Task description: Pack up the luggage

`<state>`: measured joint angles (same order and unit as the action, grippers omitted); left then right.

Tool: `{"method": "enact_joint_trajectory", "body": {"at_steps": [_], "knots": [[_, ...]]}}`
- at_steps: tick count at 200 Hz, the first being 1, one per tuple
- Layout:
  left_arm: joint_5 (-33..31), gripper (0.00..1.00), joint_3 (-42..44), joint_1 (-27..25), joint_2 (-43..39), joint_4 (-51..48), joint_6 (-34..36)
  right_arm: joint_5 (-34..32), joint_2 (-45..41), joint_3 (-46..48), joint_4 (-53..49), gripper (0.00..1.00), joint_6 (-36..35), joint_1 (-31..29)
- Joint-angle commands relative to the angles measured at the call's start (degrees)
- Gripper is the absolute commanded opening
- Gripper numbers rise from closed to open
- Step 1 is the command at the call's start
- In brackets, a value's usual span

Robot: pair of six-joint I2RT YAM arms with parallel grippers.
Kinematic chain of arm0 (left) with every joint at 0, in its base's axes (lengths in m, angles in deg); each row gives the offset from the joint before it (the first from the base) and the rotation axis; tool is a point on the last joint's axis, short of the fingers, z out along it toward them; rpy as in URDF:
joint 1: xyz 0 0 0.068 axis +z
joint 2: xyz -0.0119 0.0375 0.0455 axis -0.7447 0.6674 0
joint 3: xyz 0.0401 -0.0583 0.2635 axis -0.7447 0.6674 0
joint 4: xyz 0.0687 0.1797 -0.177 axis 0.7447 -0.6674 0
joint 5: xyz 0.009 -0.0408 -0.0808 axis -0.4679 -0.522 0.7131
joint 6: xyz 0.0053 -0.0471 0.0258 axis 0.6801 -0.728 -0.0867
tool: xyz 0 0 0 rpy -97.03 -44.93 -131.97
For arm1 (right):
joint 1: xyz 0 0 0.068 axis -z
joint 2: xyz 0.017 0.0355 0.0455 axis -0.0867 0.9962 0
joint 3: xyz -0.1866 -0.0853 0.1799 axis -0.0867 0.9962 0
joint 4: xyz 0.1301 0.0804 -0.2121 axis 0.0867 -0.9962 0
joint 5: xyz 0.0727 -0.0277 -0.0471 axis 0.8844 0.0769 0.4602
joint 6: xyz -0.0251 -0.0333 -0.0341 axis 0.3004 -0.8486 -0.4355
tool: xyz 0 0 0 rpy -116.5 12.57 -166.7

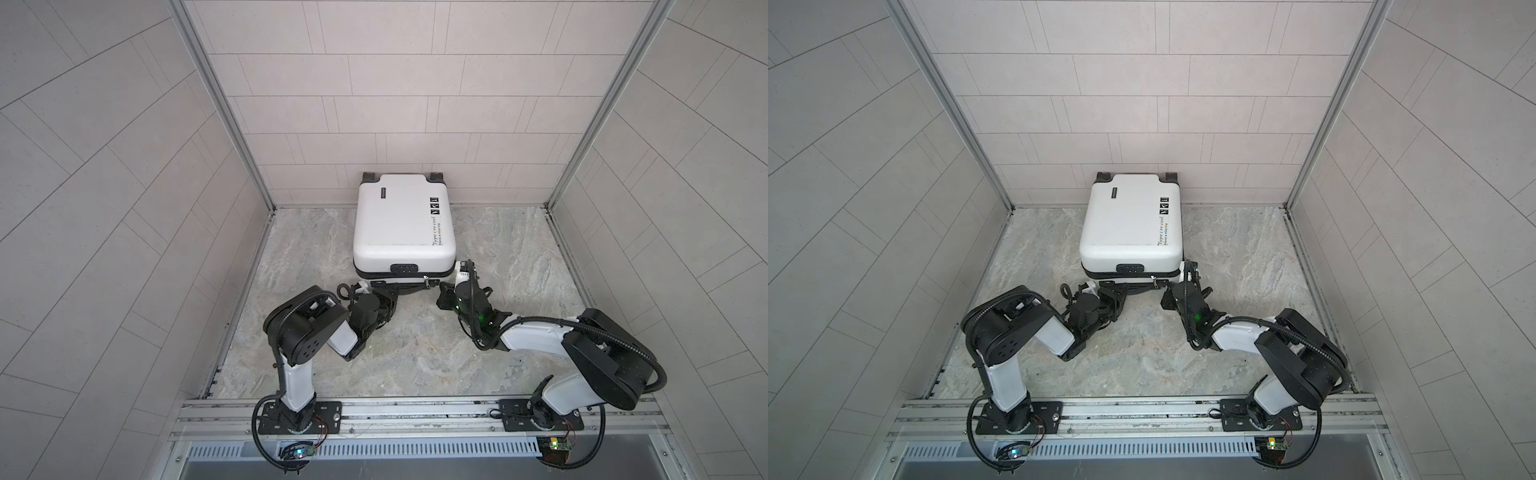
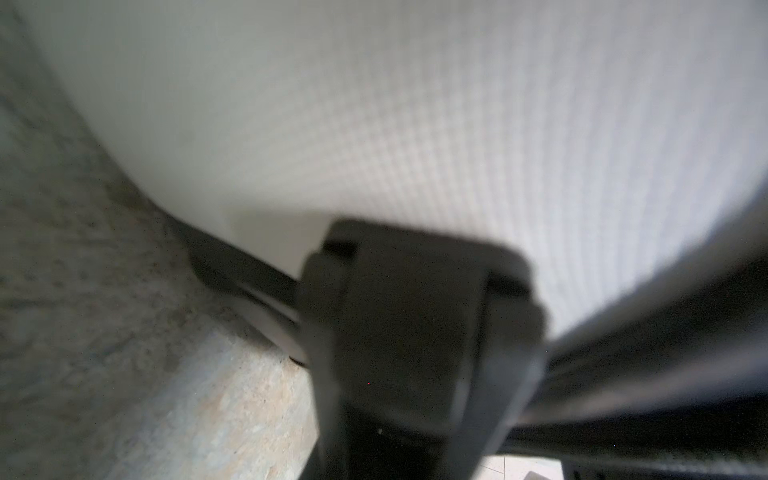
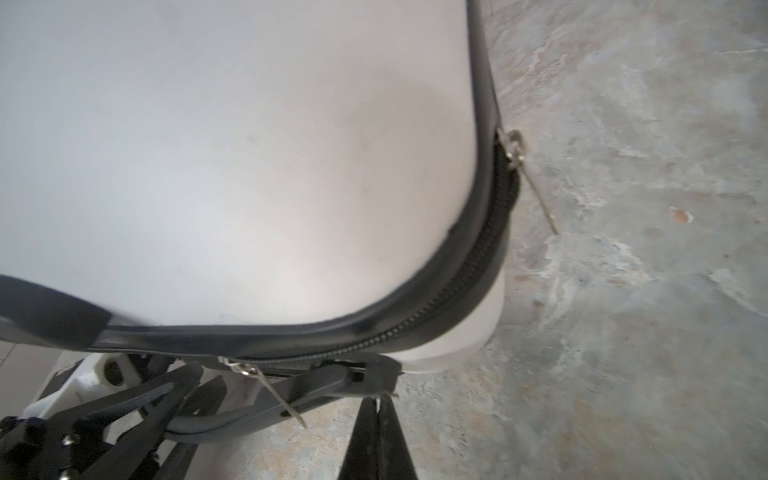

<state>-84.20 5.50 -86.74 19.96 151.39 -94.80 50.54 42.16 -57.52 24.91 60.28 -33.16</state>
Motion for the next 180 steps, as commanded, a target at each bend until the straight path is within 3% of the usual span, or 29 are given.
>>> {"method": "enact_joint_trajectory", "body": {"at_steps": [1, 30, 40, 53, 82, 116, 141, 160, 180], "knots": [[3.06, 0.0, 1.05, -1.03, -2.19, 2.35, 2.26, -0.45, -1.86, 0.61, -0.76, 0.0, -0.99, 0.7], [3.12, 0.0, 0.92, -1.03, -1.95, 2.36, 2.21, 3.71, -2.2, -0.82, -1.88, 0.0, -4.27, 0.65], [3.13, 0.0, 0.86, -1.04, -1.93, 2.39, 2.21, 3.36, -3.06, -1.1, -2.89, 0.12, -5.06, 0.52], [3.15, 0.0, 0.9, -1.03, -1.93, 2.36, 2.19, 1.05, -5.17, -0.33, -3.67, 0.22, -5.63, 0.4], [3.23, 0.0, 0.92, -1.03, -2.04, 2.34, 2.22, -7.27, -10.18, -3.25, -11.61, 0.28, -6.25, 0.59], [3.17, 0.0, 0.67, -1.0, -1.78, 2.33, 2.23, -4.48, -10.86, -4.25, -8.39, 0.26, -17.22, -0.17], [2.97, 0.0, 0.7, -0.98, -1.76, 2.39, 2.21, 0.89, -9.17, -5.66, -11.61, 0.23, -18.18, 0.51], [2.96, 0.0, 0.75, -0.95, -1.98, 2.36, 2.27, 2.92, -8.66, -1.38, -3.14, 0.46, -17.75, 0.42], [2.93, 0.0, 0.79, -1.02, -2.26, 2.36, 2.34, 3.86, -7.85, 2.17, 5.0, 0.48, -17.5, 0.42]]}}
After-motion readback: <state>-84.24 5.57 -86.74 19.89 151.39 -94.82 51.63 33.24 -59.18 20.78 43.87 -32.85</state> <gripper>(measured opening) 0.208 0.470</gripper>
